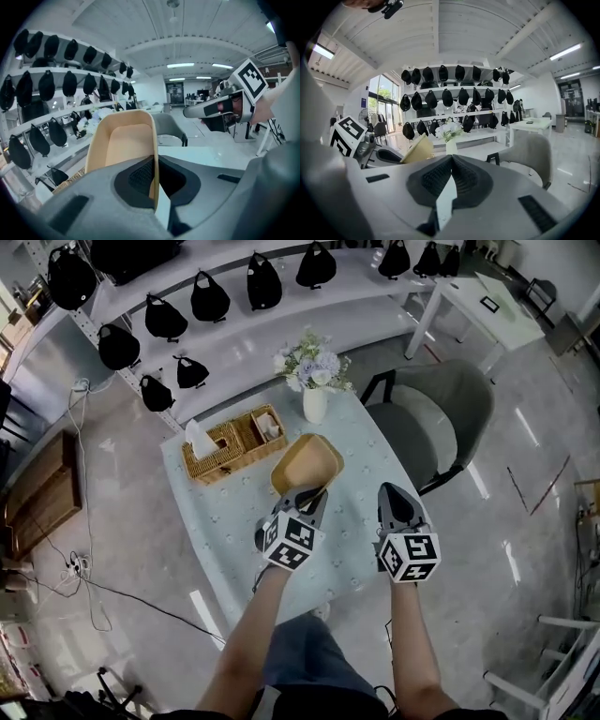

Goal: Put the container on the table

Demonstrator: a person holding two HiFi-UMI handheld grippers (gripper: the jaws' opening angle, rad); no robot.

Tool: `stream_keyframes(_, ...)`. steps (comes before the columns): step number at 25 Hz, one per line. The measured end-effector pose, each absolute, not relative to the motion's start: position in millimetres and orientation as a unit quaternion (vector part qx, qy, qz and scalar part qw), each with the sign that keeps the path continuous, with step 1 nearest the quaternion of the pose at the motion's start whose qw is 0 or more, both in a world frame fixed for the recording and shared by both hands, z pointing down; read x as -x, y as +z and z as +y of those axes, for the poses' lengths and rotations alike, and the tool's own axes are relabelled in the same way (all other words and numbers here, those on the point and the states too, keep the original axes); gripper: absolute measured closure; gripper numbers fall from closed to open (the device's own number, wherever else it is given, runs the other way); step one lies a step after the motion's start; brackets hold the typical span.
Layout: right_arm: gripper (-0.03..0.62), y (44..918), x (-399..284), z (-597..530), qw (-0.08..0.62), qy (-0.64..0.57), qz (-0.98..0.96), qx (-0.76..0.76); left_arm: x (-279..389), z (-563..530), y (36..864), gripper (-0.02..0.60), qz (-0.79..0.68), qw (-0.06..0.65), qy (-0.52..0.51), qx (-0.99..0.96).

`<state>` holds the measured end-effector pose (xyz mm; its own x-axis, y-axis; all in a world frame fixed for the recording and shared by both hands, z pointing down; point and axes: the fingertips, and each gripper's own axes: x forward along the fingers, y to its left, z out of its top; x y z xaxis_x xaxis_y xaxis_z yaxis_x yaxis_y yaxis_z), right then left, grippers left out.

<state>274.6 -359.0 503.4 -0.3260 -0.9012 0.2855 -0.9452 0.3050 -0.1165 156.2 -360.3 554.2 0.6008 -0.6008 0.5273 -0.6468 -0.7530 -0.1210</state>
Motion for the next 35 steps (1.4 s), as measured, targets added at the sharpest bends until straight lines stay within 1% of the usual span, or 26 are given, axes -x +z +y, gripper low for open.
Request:
stream_keyframes(4, 0.595, 534.5, -273.7, -397.1, 0.101, 0.138, -0.810, -0.561, -178.3, -395.1, 604.4, 0.572, -0.307, 0.069, 0.346, -0.884)
stream_keyframes(8, 0.595, 569.6, -269.8, -427.7, 0.130, 0.137, -0.818, -0.544, -186.5, -424.7, 659.5, 0.572, -0.268, 0.084, 0.426, -0.860)
stream_keyframes(13, 0.595, 603.3, -267.4, -441.3, 0.151, 0.140, -0.823, -0.530, -181.5, -438.7, 722.8, 0.572, -0.211, 0.073, 0.526, -0.821)
stream_keyframes(17, 0.595, 618.4, -269.0, -441.6, 0.156, 0.149, -0.820, -0.530, -176.7, -442.9, 749.8, 0.572, -0.175, 0.053, 0.579, -0.795)
stream_keyframes(22, 0.595, 629.1, -268.0, -438.9, 0.160, 0.160, -0.817, -0.530, -177.2, -438.1, 762.3, 0.572, -0.147, 0.062, 0.595, -0.788)
stream_keyframes(24, 0.595, 631.0, -267.5, -438.7, 0.160, 0.163, -0.817, -0.529, -179.0, -434.3, 764.6, 0.569, -0.138, 0.076, 0.592, -0.791)
stream_keyframes(25, 0.595, 631.6, -267.1, -438.7, 0.160, 0.164, -0.817, -0.529, -179.8, -432.0, 765.3, 0.549, -0.135, 0.087, 0.587, -0.794)
stream_keyframes(26, 0.595, 632.1, -266.7, -438.9, 0.159, 0.165, -0.818, -0.528, -180.5, -429.9, 765.8, 0.500, -0.132, 0.097, 0.582, -0.796)
stream_keyframes(27, 0.595, 632.3, -266.6, -439.2, 0.159, 0.165, -0.818, -0.528, -180.8, -428.5, 765.9, 0.476, -0.131, 0.102, 0.579, -0.799)
stream_keyframes(33, 0.595, 632.3, -265.0, -438.6, 0.159, 0.168, -0.817, -0.528, -180.4, -429.1, 763.4, 0.463, -0.142, 0.094, 0.569, -0.804)
stream_keyframes(35, 0.595, 632.4, -264.2, -438.1, 0.160, 0.167, -0.818, -0.528, -180.5, -430.8, 761.1, 0.443, -0.148, 0.092, 0.562, -0.808)
